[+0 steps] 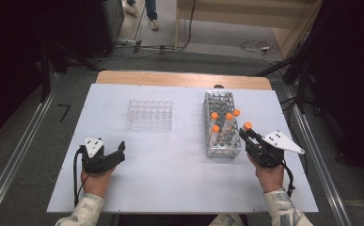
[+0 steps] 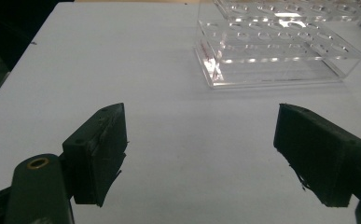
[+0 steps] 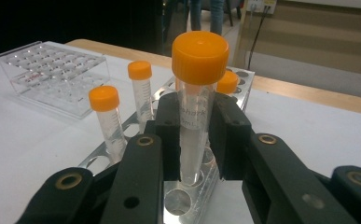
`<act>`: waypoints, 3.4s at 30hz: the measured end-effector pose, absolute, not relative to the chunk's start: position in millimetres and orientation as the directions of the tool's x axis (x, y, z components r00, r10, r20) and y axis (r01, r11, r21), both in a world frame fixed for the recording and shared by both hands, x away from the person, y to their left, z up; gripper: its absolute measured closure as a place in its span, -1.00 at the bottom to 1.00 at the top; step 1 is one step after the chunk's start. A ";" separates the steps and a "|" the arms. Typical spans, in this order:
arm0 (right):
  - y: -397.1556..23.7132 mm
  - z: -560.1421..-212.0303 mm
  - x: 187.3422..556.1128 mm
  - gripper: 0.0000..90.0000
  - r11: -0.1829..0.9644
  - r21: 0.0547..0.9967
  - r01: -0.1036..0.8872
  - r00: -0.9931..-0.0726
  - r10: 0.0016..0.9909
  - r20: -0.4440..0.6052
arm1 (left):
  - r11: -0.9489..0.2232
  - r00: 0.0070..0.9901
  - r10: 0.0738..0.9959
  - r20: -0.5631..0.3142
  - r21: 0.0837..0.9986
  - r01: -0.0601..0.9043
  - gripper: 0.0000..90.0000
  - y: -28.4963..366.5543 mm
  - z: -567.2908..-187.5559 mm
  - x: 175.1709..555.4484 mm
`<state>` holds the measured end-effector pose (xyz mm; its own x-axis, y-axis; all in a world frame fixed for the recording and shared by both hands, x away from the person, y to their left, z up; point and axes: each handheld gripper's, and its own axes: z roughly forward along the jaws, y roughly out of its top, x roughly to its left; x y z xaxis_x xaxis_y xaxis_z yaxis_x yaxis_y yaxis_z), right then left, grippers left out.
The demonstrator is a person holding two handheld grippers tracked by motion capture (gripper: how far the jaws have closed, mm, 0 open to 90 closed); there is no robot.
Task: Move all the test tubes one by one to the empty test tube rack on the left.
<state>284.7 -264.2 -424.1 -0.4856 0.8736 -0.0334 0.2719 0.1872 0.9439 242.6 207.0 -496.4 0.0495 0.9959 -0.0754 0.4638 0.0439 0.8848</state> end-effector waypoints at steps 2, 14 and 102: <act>-264.8 -422.3 283.3 0.59 0.186 0.946 0.266 -0.489 0.872 -0.034 | 0.043 0.050 0.996 -0.075 0.885 0.464 -0.60 207.1 -496.4 242.6; -265.8 -414.2 273.6 0.59 0.181 0.949 0.260 -0.508 0.861 -0.025 | 0.048 0.046 0.996 -0.079 0.885 0.464 -0.60 207.2 -496.0 242.3; -156.9 -451.7 270.6 0.59 0.352 0.893 0.280 -0.759 0.651 -0.019 | -0.007 0.232 0.968 -0.095 0.915 0.404 -0.58 167.7 -477.4 233.4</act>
<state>270.6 -156.9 -451.7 -0.7587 0.6511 -0.0192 0.2798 0.3524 0.8930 233.4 167.7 -477.4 0.2316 0.9682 -0.0946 0.4044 -0.0074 0.9146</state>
